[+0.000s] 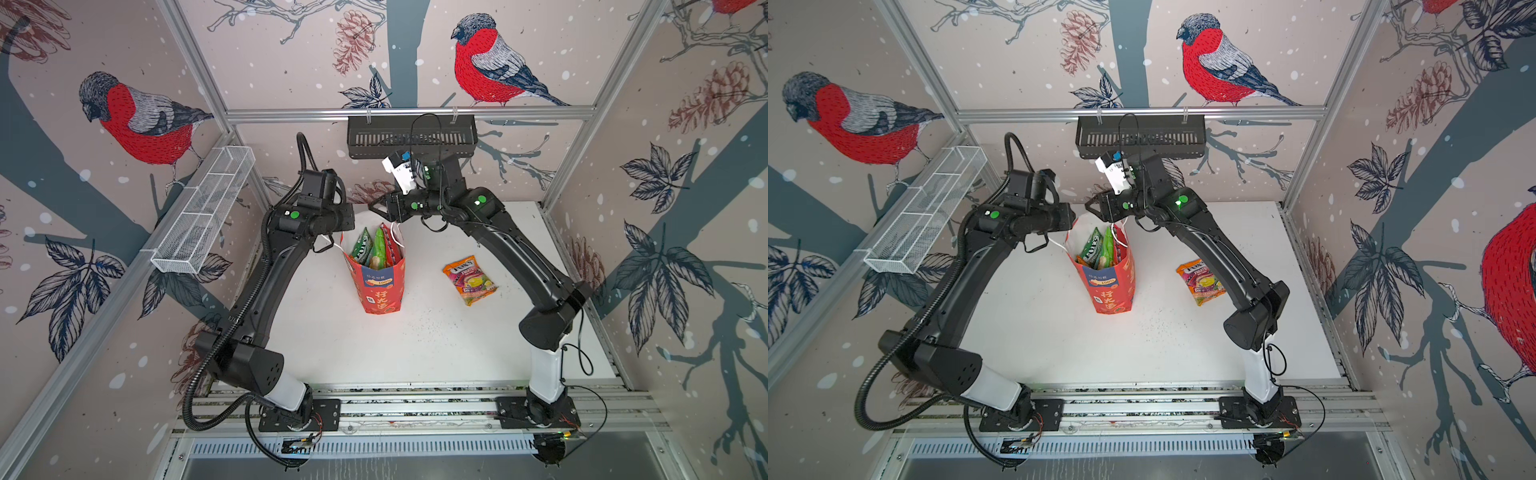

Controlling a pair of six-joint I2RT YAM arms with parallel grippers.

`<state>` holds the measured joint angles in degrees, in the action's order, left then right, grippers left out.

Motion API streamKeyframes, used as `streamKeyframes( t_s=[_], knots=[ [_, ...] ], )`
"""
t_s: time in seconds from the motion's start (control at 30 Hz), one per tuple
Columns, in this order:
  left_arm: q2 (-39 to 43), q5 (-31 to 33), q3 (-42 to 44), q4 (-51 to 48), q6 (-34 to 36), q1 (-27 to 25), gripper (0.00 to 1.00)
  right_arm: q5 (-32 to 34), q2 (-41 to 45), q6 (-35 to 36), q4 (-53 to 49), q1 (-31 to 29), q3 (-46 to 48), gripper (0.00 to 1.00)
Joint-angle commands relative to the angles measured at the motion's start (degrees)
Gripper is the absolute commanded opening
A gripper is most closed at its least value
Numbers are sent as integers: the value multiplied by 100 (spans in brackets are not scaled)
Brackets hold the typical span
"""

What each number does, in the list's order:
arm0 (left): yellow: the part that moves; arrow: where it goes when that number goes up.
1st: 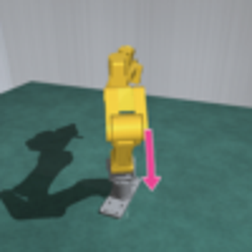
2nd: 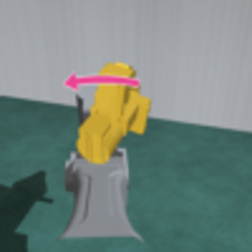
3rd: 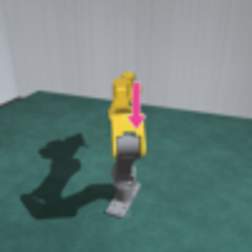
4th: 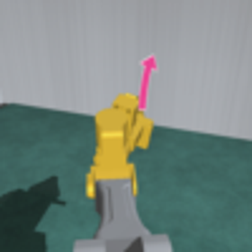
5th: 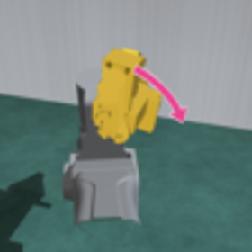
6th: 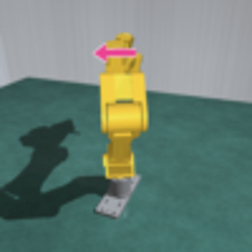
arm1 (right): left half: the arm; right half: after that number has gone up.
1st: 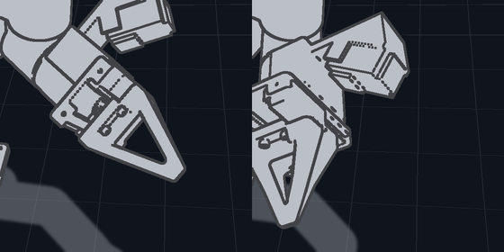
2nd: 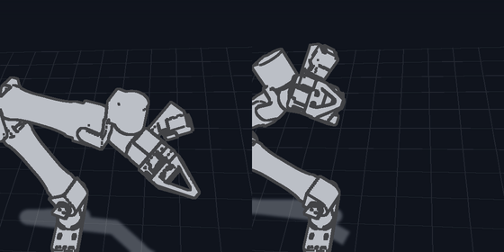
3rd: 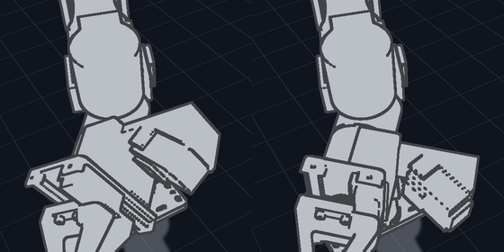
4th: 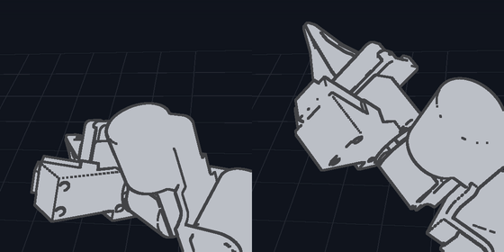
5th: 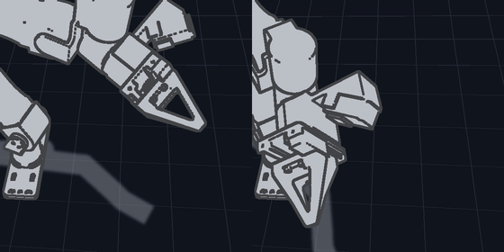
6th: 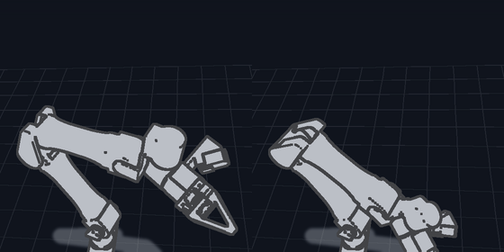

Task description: Take the snacks out of the paper bag

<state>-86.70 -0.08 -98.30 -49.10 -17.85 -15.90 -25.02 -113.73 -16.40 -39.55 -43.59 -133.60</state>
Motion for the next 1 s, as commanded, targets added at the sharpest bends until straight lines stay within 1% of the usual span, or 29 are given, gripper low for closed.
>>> streamKeyframes(
  t_s=[0.0,0.2,0.3,0.53,0.7,0.83,0.93,0.97],
  knots=[
    [352,-424,474,335,-394,161,34,-4,-136,-39,-395,-112,-129,49],
    [415,-498,666,292,-370,197,35,836,-550,-47,-1069,-343,-434,47],
    [421,-537,676,281,-345,209,35,1118,-729,-73,-1288,-448,-552,47],
    [357,-430,834,192,-180,285,35,1200,-972,-368,-1258,-522,-587,47],
    [187,-573,1052,312,-140,316,35,1191,-1239,-612,-1180,-503,-786,46],
    [10,-735,1086,331,-125,318,34,1163,-1372,-655,-1142,-502,-869,46],
    [-116,-845,1018,322,-116,331,27,1256,-1388,-697,-1225,-412,-827,46],
    [-160,-883,991,331,-107,329,22,1271,-1379,-690,-1269,-347,-801,46]
  ],
)
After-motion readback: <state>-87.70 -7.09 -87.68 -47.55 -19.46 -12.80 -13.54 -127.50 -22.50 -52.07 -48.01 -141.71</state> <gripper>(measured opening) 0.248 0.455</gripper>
